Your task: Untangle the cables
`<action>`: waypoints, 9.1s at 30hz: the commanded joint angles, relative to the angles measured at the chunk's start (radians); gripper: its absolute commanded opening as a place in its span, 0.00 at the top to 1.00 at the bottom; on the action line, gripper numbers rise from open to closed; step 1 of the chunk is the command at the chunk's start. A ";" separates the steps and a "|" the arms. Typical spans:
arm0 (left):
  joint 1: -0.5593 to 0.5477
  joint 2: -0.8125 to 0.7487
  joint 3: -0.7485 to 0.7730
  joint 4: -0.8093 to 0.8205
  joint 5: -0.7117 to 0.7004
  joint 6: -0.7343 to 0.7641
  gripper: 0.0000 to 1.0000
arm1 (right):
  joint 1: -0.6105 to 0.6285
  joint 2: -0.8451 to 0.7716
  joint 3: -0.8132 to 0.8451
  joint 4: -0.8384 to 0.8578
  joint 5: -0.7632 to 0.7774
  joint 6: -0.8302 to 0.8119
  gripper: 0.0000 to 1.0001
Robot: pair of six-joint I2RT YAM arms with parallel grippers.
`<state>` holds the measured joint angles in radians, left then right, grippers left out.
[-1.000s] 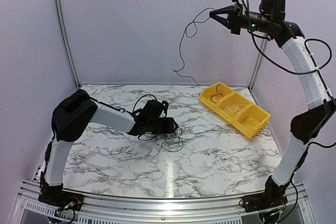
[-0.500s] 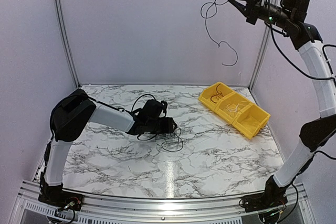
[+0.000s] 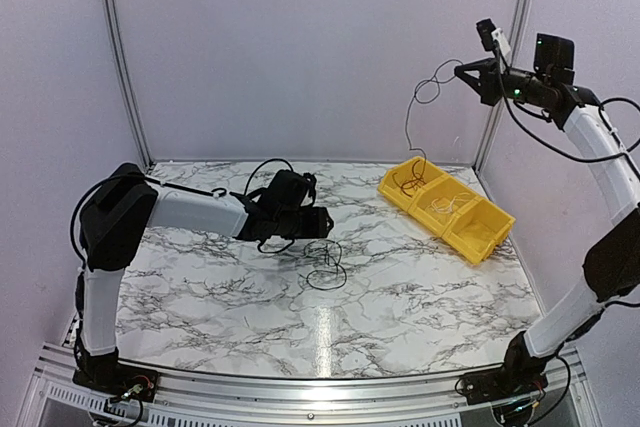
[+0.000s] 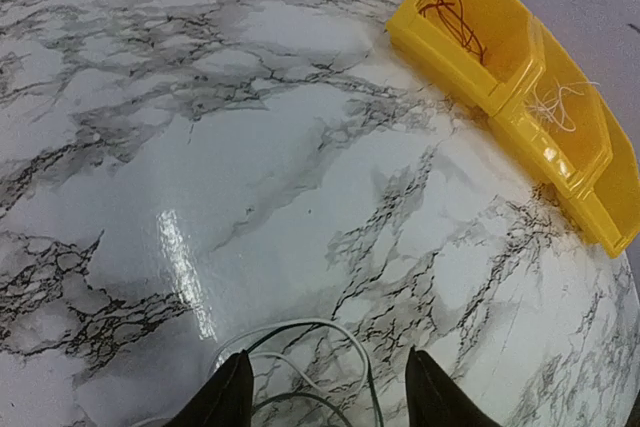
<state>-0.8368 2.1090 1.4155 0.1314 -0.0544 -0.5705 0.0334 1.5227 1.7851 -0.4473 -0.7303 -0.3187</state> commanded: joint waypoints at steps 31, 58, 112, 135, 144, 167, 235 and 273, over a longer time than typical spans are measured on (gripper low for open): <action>0.013 -0.011 0.109 -0.095 0.000 0.076 0.44 | -0.444 -0.154 -0.484 -0.116 0.074 -0.315 1.00; 0.050 -0.185 -0.006 -0.220 -0.123 0.063 0.01 | -0.317 0.130 -0.448 -0.378 0.493 -0.790 1.00; 0.011 -0.368 -0.232 -0.199 -0.233 -0.148 0.19 | 0.552 0.288 -0.318 -0.299 0.271 -0.533 0.55; 0.013 -0.456 -0.415 -0.237 -0.309 -0.224 0.19 | 0.698 0.596 -0.192 -0.285 0.239 -0.580 0.59; -0.002 -0.594 -0.579 -0.181 -0.206 -0.150 0.21 | 0.697 0.579 -0.095 -0.293 0.216 -0.478 1.00; -0.032 -0.465 -0.490 0.239 -0.204 0.020 0.47 | 0.679 0.484 0.137 -0.284 0.065 -0.194 1.00; -0.036 -0.317 -0.167 0.248 -0.172 0.435 0.72 | 0.609 0.370 0.222 -0.023 -0.204 0.176 1.00; -0.041 -0.739 -0.664 0.078 -0.390 0.208 0.46 | 0.593 0.322 0.242 0.141 -0.263 0.264 1.00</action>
<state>-0.8726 1.4231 0.7681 0.3054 -0.3782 -0.3344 0.6231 1.8359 2.0605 -0.3122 -0.9863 -0.0265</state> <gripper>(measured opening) 0.525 0.019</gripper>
